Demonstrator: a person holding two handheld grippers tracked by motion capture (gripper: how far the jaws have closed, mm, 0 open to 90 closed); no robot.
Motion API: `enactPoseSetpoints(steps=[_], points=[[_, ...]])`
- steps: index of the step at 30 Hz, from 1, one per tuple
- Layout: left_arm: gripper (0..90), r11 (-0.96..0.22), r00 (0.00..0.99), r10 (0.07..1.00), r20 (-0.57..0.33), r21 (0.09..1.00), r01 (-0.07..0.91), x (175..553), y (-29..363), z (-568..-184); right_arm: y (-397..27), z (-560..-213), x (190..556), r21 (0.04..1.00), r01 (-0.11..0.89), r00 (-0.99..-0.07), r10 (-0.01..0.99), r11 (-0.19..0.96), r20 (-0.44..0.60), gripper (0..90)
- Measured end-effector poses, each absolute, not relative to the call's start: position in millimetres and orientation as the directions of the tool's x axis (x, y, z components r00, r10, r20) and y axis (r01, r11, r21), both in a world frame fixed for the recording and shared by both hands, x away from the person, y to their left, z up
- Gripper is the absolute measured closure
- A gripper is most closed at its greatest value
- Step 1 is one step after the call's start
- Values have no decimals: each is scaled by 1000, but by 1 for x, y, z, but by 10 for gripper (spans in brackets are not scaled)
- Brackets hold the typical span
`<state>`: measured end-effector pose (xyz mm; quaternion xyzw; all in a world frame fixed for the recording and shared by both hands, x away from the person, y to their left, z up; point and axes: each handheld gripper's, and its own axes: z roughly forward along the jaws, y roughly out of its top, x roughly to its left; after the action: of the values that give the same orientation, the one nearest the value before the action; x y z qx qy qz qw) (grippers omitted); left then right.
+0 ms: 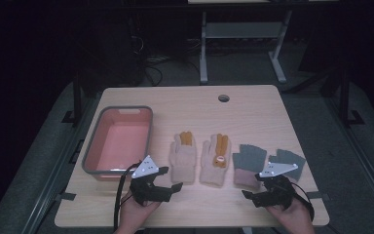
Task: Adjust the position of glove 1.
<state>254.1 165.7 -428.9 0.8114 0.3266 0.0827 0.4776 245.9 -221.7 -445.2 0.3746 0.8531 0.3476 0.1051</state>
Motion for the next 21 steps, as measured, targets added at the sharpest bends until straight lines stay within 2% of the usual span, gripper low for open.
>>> enactPoseSetpoints(steps=[14, 21], points=[[214, -340, 776, 605, -180, 823, 456, 251, 165, -430, -202, -438, 244, 673, 531, -733, 678, 515, 60, 190], [214, -343, 778, 605, -170, 826, 447, 251, 166, -428, -192, -436, 253, 648, 548, -741, 666, 529, 83, 190]])
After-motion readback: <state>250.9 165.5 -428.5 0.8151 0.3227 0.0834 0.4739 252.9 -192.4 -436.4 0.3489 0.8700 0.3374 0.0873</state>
